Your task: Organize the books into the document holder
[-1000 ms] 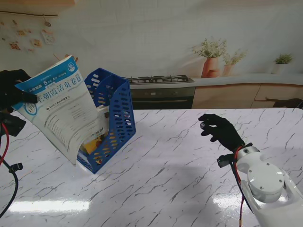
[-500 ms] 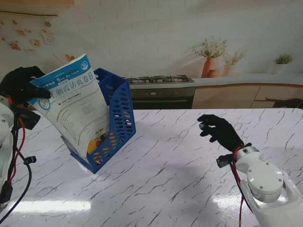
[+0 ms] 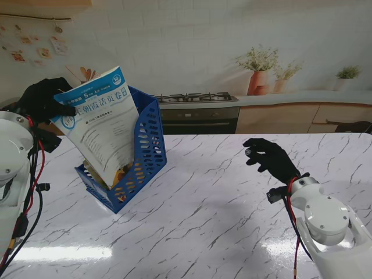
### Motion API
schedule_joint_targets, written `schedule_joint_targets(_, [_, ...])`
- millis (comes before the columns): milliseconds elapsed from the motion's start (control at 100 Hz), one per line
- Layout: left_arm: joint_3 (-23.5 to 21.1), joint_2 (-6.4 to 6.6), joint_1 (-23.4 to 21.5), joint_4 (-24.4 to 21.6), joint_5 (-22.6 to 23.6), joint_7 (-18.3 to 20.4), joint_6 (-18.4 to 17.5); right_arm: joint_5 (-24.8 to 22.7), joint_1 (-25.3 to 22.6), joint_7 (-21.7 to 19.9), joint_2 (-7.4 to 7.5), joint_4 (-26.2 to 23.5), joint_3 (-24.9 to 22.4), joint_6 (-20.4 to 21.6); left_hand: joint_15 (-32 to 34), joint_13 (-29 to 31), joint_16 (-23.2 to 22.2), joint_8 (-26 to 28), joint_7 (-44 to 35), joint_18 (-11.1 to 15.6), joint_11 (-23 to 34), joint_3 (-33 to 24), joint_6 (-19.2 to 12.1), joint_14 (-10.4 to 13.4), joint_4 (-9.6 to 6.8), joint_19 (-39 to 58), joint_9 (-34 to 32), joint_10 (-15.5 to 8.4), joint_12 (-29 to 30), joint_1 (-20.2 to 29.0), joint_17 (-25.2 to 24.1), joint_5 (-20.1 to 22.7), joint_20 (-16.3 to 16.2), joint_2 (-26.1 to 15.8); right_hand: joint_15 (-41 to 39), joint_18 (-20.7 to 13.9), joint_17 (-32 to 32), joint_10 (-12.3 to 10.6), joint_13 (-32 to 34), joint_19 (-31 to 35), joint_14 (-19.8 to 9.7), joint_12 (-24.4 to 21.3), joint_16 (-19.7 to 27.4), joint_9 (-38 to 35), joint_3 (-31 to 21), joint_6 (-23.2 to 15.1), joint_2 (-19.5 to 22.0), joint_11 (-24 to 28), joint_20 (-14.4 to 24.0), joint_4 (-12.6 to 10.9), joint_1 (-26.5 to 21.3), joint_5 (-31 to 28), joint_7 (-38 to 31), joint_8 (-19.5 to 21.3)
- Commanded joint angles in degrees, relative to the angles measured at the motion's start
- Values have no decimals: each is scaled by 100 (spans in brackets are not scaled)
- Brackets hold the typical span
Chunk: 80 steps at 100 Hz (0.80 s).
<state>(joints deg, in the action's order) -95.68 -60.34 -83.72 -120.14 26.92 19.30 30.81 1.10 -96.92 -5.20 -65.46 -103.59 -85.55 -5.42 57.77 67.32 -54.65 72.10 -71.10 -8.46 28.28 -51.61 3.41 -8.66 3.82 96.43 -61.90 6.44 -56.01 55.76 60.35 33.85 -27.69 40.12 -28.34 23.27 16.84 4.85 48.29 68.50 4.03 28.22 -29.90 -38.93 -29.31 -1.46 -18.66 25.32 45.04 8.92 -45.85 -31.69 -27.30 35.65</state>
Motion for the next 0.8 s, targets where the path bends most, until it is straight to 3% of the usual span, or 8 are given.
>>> schedule_joint_targets(0, [20, -60, -35, 185, -73, -31, -267, 25, -20, -7, -31, -7, 32, 14, 8, 426, 14, 60, -436, 587, 176, -721, -668, 240, -297, 615, -174, -518, 0, 525, 56, 349, 62, -451, 39, 323, 22, -43, -2, 5, 22, -19, 71, -19, 29, -76, -50, -8, -5, -174, 21, -66, 100, 101])
schedule_joint_targets(320, [171, -91, -73, 887, 53, -225, -1382, 5, -60, -29, -25, -39, 2, -40, -30, 432, 3, 33, -455, 563, 112, -773, -806, 278, -200, 594, -227, -612, 43, 465, 53, 381, 55, -377, 15, 289, 76, -80, 30, 67, -25, -1, 55, -41, -102, -91, -56, 3, 1, -125, 113, -68, 95, 89])
schedule_joint_targets(790, [434, -81, -405, 1446, 10, -234, -2080, 63, -86, -19, -32, -25, 45, -43, -60, 431, -1, 20, -449, 557, 65, -762, -813, 284, -146, 545, -212, -583, 56, 466, 46, 353, 55, -358, 55, 187, -11, -64, -122, -8, -44, -1, 57, 124, 95, -34, 82, 10, -41, -176, 3, 49, 137, 83])
